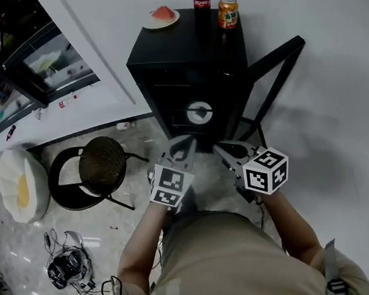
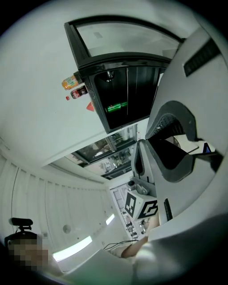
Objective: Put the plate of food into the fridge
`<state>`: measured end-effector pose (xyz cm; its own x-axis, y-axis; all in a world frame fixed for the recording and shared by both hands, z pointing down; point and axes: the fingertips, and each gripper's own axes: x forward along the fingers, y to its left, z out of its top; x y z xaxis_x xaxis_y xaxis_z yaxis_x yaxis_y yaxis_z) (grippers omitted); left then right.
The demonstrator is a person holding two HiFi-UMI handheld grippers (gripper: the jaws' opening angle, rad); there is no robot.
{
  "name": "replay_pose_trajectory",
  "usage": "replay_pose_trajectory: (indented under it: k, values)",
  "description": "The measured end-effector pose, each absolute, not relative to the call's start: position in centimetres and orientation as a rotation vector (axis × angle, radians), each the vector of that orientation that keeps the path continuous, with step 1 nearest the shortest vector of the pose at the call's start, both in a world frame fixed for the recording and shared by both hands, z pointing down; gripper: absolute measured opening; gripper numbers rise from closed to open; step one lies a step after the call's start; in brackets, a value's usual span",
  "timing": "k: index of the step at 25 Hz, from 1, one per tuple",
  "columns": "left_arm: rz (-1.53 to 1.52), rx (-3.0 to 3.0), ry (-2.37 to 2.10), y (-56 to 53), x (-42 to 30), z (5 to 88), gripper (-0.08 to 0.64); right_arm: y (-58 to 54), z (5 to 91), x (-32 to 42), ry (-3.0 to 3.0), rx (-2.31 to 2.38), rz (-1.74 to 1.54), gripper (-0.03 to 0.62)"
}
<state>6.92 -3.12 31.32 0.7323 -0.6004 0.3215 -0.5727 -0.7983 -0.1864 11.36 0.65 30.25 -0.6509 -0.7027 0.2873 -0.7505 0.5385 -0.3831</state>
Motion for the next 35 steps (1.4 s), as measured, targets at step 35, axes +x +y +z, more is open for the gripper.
replay_pose_trajectory:
  k: [35]
  values:
    - [-0.431,-2.894,1.175,4.3,-1.0,28.2,0.009,8.1,28.8,6.9,-2.697,1.195,0.673,0.021]
